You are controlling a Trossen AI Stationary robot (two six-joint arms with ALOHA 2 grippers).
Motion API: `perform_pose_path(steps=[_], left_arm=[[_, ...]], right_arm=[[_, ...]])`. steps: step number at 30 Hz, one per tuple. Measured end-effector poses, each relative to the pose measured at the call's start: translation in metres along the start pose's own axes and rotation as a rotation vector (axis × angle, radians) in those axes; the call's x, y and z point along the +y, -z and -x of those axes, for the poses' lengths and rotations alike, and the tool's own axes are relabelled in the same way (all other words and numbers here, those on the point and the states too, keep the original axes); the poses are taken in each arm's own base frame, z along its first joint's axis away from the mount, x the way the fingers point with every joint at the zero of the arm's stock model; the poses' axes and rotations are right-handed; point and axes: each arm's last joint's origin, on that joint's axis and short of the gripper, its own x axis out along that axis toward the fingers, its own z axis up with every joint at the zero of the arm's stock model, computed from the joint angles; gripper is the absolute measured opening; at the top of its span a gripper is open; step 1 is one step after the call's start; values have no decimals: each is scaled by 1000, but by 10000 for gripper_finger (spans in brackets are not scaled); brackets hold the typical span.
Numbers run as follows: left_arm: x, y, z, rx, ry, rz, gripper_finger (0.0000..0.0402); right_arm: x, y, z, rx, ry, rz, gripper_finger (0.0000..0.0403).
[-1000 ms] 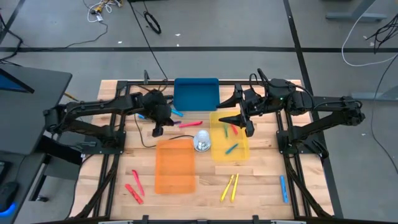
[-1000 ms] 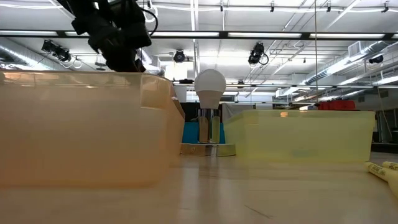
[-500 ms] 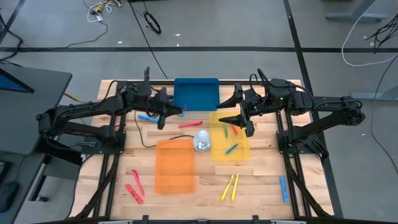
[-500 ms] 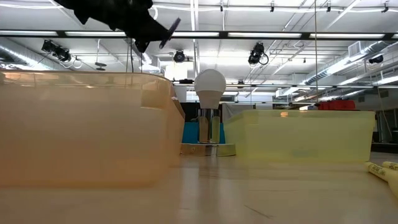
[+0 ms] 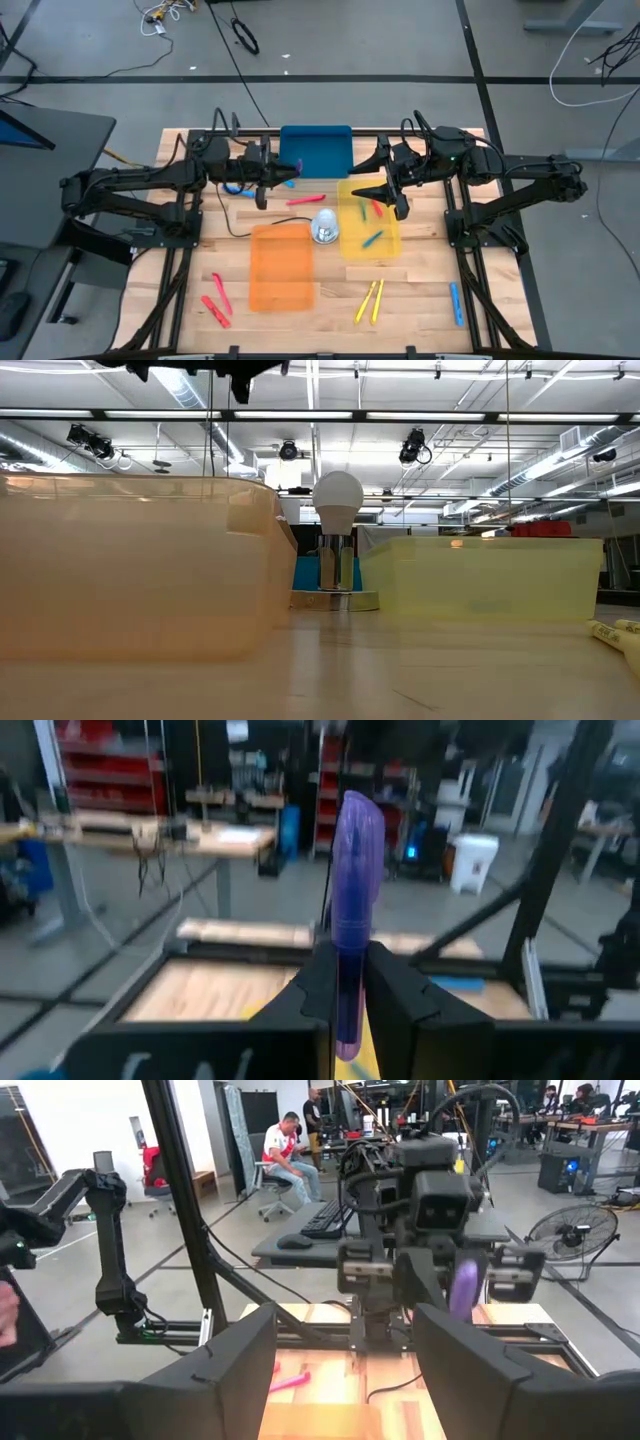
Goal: Pick & Place Markers
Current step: Put the small purple pen into the yellow bin
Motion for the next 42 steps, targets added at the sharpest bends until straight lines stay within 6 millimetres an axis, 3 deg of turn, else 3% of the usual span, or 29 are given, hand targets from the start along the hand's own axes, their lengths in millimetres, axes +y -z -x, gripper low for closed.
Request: perform_pose_path(steps=[8, 21, 35, 42], left_arm=[[-12, -12, -2, -92, -59, 56, 35], [-17, -56, -6, -163, -56, 59, 35], [-28, -104, -57, -194, 18, -7, 35], [-32, -114, -75, -157, 54, -26, 35]], right_arm=[[-2, 0, 0, -5, 58, -36, 235], [-6, -10, 1, -110, 154, -50, 235], [-13, -28, -23, 2, 209, 4, 235], [-14, -31, -32, 9, 200, 44, 235]])
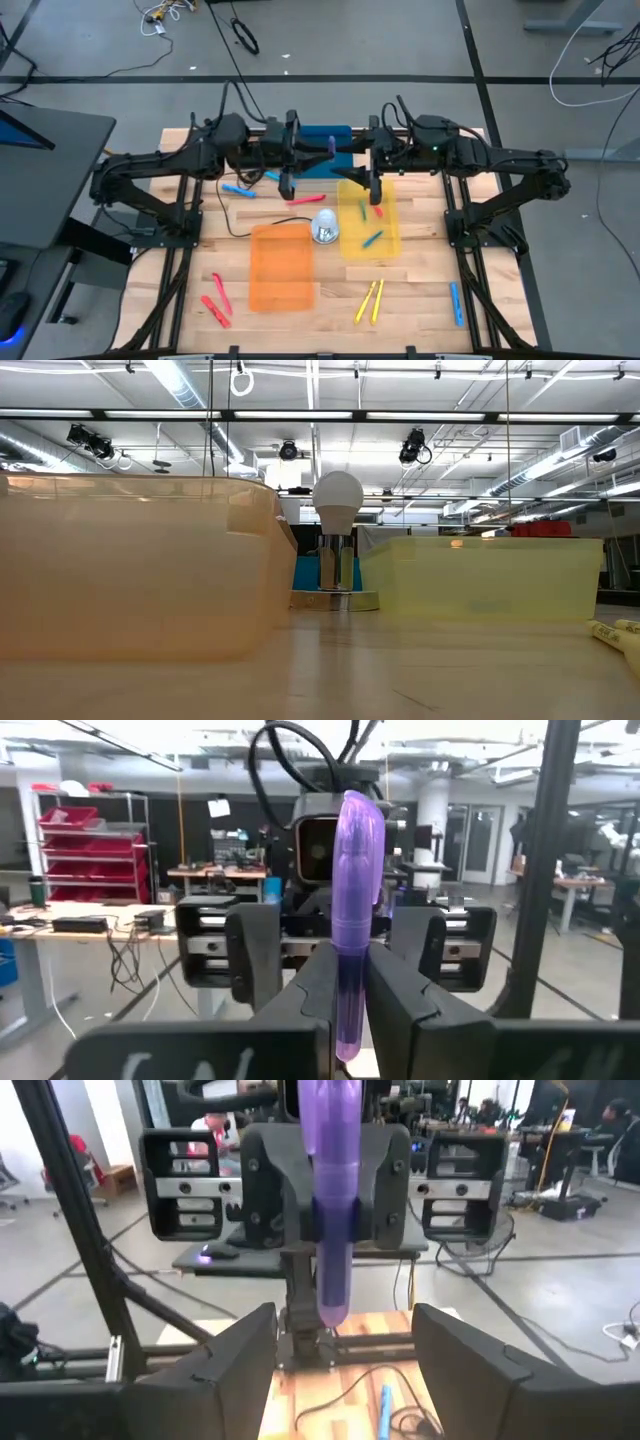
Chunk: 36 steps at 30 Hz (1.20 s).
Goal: Pick & Place Markers
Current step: Put the small purple pen into the yellow bin
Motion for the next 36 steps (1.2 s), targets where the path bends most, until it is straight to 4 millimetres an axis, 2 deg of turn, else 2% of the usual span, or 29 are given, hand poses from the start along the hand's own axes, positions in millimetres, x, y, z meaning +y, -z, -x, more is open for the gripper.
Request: perform_pose_path(steps=[7, 11, 15, 24, 27, 36], left_arm=[[-3, 6, -5, 25, -6, 3, 35], [-3, 9, -7, 33, -8, 6, 35], [-3, 9, -7, 31, -9, 6, 35], [-3, 9, -7, 31, -11, 8, 34], [-3, 9, -7, 30, -12, 8, 34], [-3, 8, -7, 29, -10, 4, 34]], right_arm=[[0, -2, 1, -11, 0, 0, 234], [0, -2, 1, -13, 0, 5, 218], [0, -2, 1, -15, 0, 6, 178], [0, -2, 1, -12, -4, 5, 56], [0, -2, 1, -12, -2, 8, 30], [1, -2, 1, -12, -44, 50, 27]])
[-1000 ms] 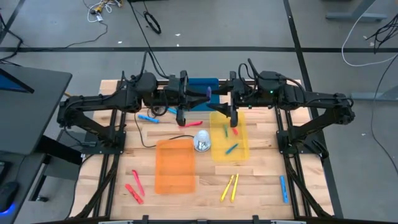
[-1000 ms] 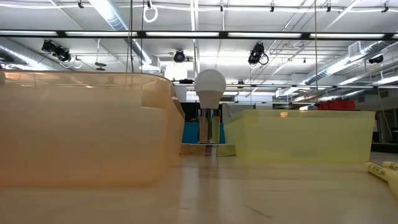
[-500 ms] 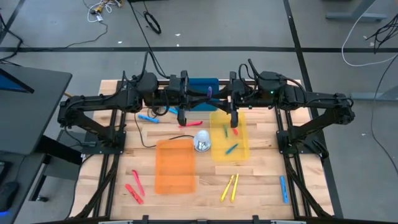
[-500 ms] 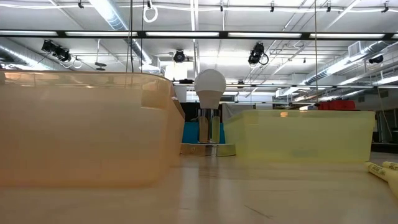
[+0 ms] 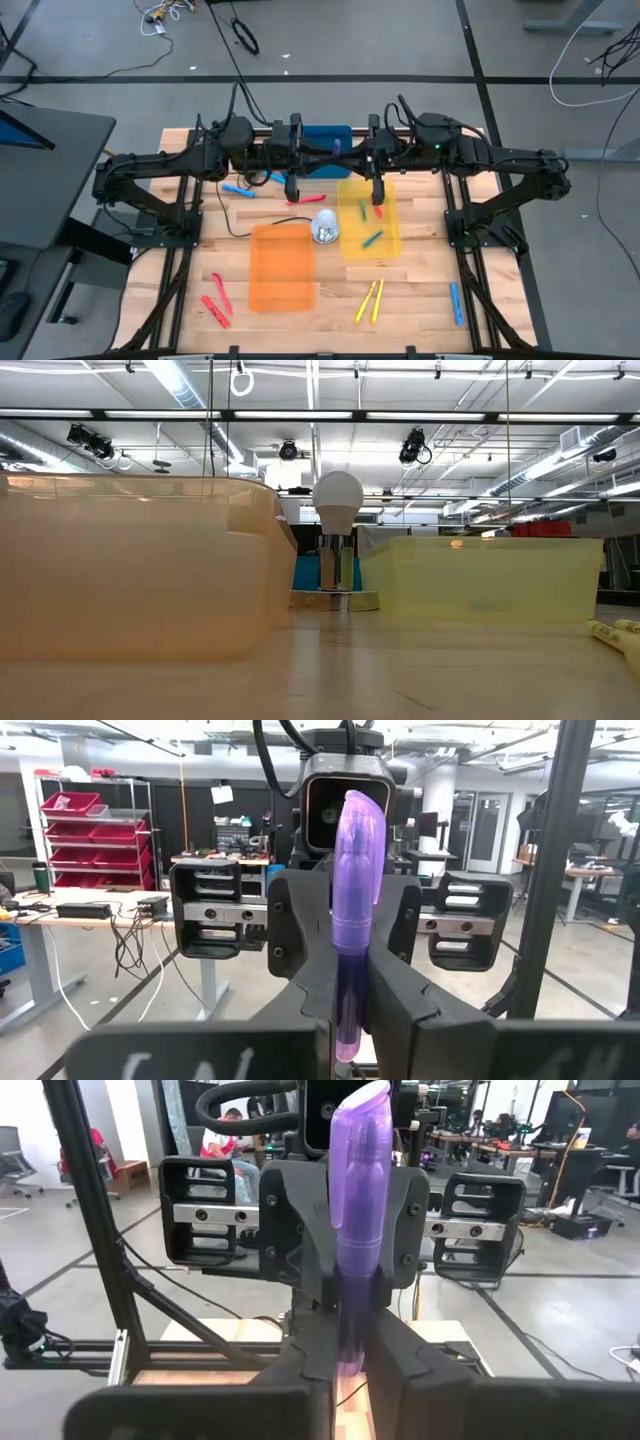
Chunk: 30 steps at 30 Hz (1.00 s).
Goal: Pick & Place Markers
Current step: Put the small purple pen into the yellow bin
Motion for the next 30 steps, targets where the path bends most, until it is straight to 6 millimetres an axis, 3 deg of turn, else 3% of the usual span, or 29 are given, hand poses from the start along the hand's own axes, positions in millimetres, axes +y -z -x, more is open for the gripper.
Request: perform_pose_path(steps=[5, 12, 17, 30], left_arm=[[0, -2, 0, -16, -6, 11, 42], [1, -2, 0, -29, -27, 33, 151], [1, -2, 0, -28, -29, 38, 196], [4, -21, 20, -44, -8, 22, 202]], right_arm=[[0, -1, 0, -5, -4, 1, 20], [0, 1, 0, 9, -10, 5, 19], [1, 2, 0, 15, -10, 4, 19], [-1, -5, 32, 59, 80, -50, 18]])
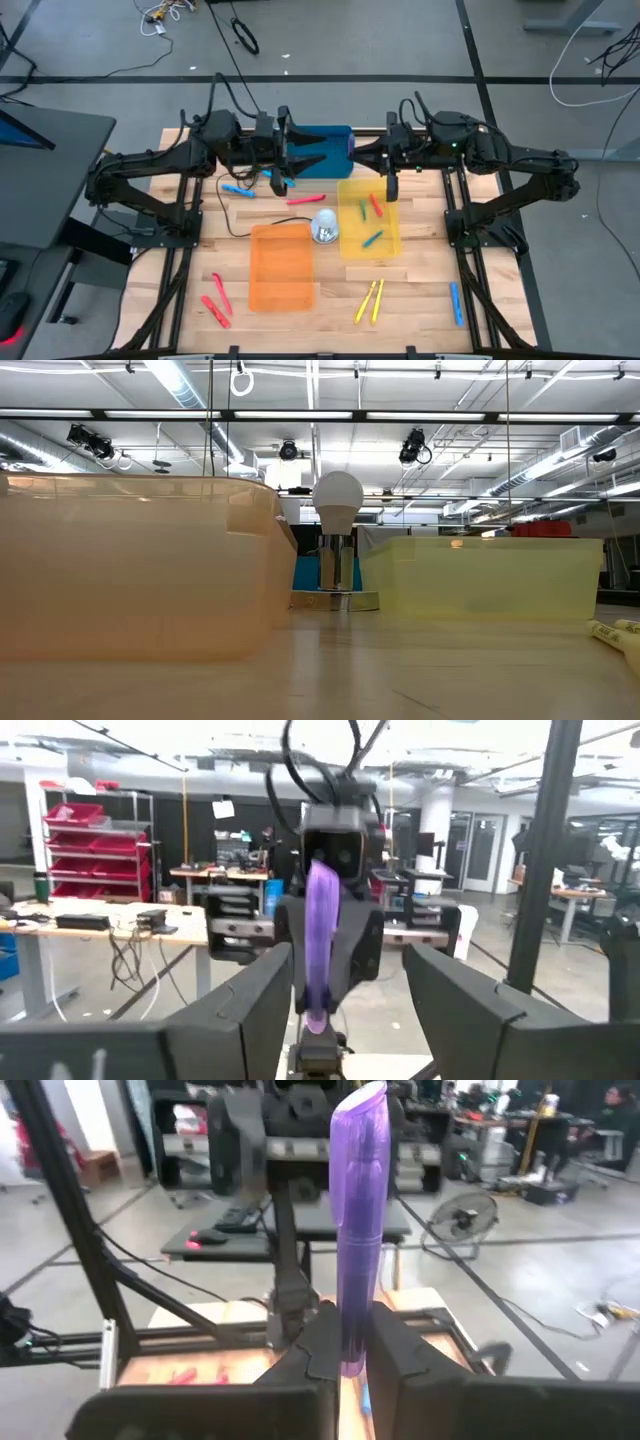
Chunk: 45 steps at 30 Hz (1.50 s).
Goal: Pick & Place Markers
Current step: Put the small purple pen into the yellow bin
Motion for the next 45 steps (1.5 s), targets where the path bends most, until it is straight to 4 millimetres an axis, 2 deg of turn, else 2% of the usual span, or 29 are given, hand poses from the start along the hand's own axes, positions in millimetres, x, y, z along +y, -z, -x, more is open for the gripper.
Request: perform_pose_path(steps=[8, 14, 22, 27, 35, 40, 45], left_arm=[[4, 1, 4, 42, -21, 31, 202], [5, 7, 5, 105, -28, 40, 201], [8, 7, 5, 102, -62, 38, 202], [8, 7, 5, 99, -84, 36, 202], [9, 6, 5, 86, -112, 43, 202], [9, 6, 5, 82, -115, 114, 202], [9, 6, 5, 85, -100, 115, 202]], right_arm=[[8, 1, 19, 45, 83, 8, 18], [17, 5, 33, 87, 155, -53, 17], [32, 4, 53, 87, 213, -51, 17], [33, 5, 64, 93, 229, -87, 17], [33, 13, 66, 134, 265, -381, 16], [29, 27, 60, 210, 376, -565, 16], [24, 42, 50, 300, 479, -743, 15]])
